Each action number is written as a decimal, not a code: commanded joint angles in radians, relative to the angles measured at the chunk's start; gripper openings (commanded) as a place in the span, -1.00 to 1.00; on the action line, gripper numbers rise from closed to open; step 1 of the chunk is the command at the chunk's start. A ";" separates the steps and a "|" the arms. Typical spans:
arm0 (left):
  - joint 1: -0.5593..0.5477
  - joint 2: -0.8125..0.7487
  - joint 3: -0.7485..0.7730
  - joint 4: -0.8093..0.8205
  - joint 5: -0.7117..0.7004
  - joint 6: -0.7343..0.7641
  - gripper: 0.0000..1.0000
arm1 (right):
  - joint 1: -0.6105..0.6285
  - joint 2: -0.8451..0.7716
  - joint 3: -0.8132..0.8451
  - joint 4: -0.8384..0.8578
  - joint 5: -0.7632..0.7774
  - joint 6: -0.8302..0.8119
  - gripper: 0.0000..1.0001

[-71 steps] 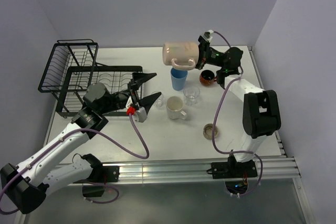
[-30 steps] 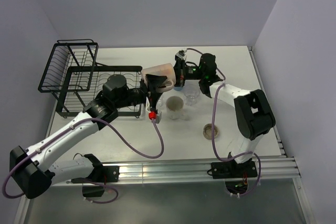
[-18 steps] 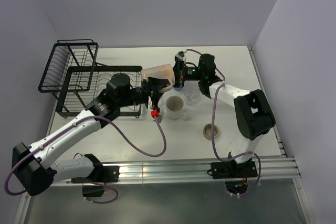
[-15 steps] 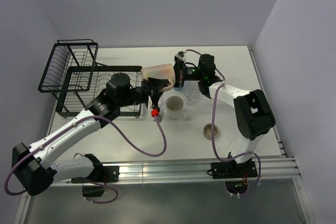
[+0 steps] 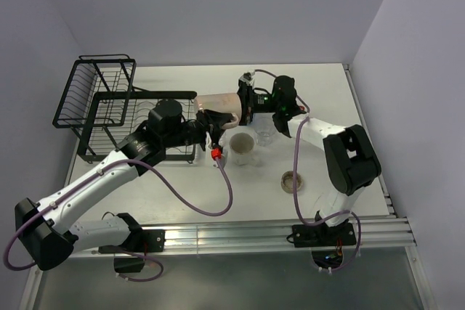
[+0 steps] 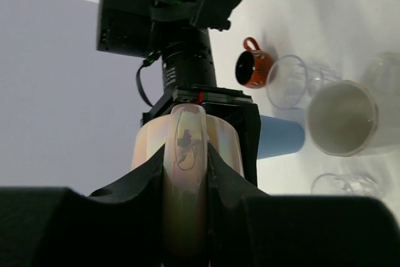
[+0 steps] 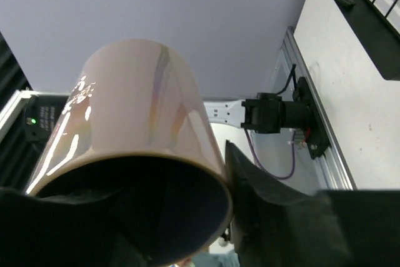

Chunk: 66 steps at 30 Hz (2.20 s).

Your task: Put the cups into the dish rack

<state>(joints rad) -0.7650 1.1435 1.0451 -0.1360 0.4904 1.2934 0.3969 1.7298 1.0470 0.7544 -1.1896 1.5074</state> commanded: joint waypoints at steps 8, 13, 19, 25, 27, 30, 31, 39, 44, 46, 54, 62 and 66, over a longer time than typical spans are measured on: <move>0.000 -0.011 0.193 -0.333 -0.085 0.010 -0.99 | -0.013 -0.145 0.074 -0.442 0.018 -0.361 0.99; 0.000 0.022 0.291 -0.602 -0.173 0.036 -1.00 | -0.081 -0.179 0.191 -0.777 0.129 -0.608 1.00; 0.003 0.128 0.412 -0.873 -0.285 0.061 -1.00 | -0.190 -0.205 0.261 -0.882 0.131 -0.674 1.00; 0.050 0.249 0.486 -1.057 -0.378 0.064 -0.99 | -0.234 -0.242 0.314 -0.994 0.151 -0.794 1.00; 0.064 0.291 0.504 -1.091 -0.409 0.083 -1.00 | -0.234 -0.253 0.315 -1.006 0.148 -0.796 1.00; 0.107 0.346 0.550 -1.131 -0.408 0.106 -0.99 | -0.234 -0.263 0.291 -0.963 0.125 -0.759 1.00; 0.128 0.358 0.561 -1.136 -0.408 0.115 -1.00 | -0.234 -0.263 0.280 -0.952 0.119 -0.744 1.00; 0.220 0.447 0.562 -1.106 -0.478 0.170 -1.00 | -0.234 -0.273 0.269 -0.923 0.108 -0.733 1.00; 0.271 0.525 0.604 -1.134 -0.484 0.165 -0.99 | -0.234 -0.276 0.260 -0.909 0.102 -0.725 1.00; 0.297 0.553 0.618 -1.134 -0.484 0.182 -0.99 | -0.234 -0.274 0.254 -0.908 0.102 -0.722 1.00; 0.345 0.639 0.645 -1.162 -0.523 0.227 -1.00 | -0.234 -0.280 0.243 -0.891 0.094 -0.711 1.00; 0.385 0.687 0.633 -1.153 -0.576 0.204 -0.99 | -0.234 -0.292 0.217 -0.865 0.090 -0.696 1.00; 0.395 0.717 0.633 -1.168 -0.607 0.192 -1.00 | -0.234 -0.292 0.214 -0.862 0.085 -0.694 1.00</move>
<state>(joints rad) -0.3756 1.8614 1.6379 -1.2774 -0.0376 1.4792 0.1619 1.4868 1.2667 -0.1596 -1.0855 0.8062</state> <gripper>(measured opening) 0.289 0.997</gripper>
